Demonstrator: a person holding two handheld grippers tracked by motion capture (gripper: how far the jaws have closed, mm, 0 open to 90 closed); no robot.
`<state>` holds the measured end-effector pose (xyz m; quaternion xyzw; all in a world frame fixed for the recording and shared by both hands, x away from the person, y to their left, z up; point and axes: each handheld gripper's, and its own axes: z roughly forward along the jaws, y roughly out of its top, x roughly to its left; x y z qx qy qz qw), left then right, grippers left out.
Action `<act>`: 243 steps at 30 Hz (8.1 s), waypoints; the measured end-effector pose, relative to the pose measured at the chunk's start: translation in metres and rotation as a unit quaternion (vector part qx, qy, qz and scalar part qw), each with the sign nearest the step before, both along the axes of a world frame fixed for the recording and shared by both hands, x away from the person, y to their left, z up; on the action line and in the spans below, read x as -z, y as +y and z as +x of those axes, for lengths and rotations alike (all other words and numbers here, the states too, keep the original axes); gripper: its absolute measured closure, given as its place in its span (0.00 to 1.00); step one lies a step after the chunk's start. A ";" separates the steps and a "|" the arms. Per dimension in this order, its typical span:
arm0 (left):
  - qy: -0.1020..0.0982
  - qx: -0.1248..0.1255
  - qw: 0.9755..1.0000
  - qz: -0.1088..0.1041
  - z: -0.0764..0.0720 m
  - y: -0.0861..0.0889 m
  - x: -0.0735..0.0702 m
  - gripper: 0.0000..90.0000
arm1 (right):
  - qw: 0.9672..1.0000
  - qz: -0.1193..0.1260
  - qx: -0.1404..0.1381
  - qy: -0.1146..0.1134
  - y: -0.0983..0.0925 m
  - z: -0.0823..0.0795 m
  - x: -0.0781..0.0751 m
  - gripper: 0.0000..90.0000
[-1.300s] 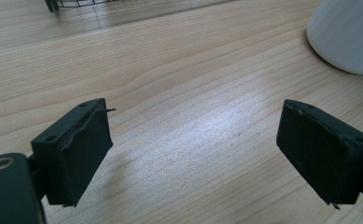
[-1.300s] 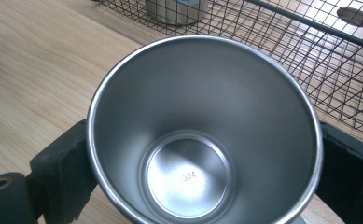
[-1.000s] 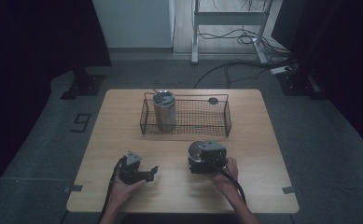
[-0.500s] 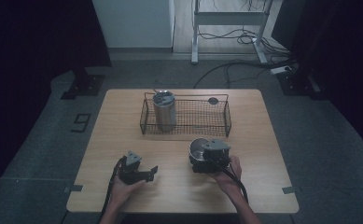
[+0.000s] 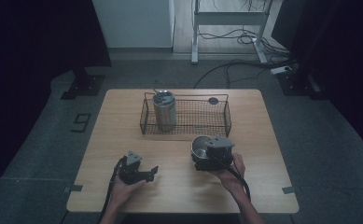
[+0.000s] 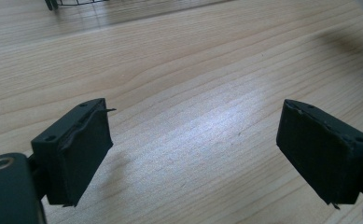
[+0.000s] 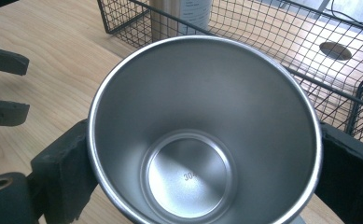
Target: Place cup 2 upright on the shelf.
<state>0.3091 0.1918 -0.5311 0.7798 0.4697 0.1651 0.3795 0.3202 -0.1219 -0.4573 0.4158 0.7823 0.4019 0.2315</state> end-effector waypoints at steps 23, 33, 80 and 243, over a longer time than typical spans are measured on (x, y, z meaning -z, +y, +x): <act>0.001 0.000 1.000 -0.002 0.000 0.000 0.000 0.11 | 1.000 0.002 0.001 -0.017 -0.012 0.013 -0.029 0.07; 0.003 0.000 1.000 -0.002 0.000 0.000 0.001 0.11 | 1.000 0.015 0.006 -0.026 -0.020 0.018 -0.039 0.07; 0.008 0.001 1.000 0.001 0.000 -0.002 0.003 0.11 | 0.999 0.012 0.028 -0.032 -0.027 0.052 -0.067 0.07; 0.027 0.000 1.000 0.013 0.003 -0.005 0.013 0.15 | 0.993 -0.055 0.053 0.089 -0.011 0.216 0.009 0.07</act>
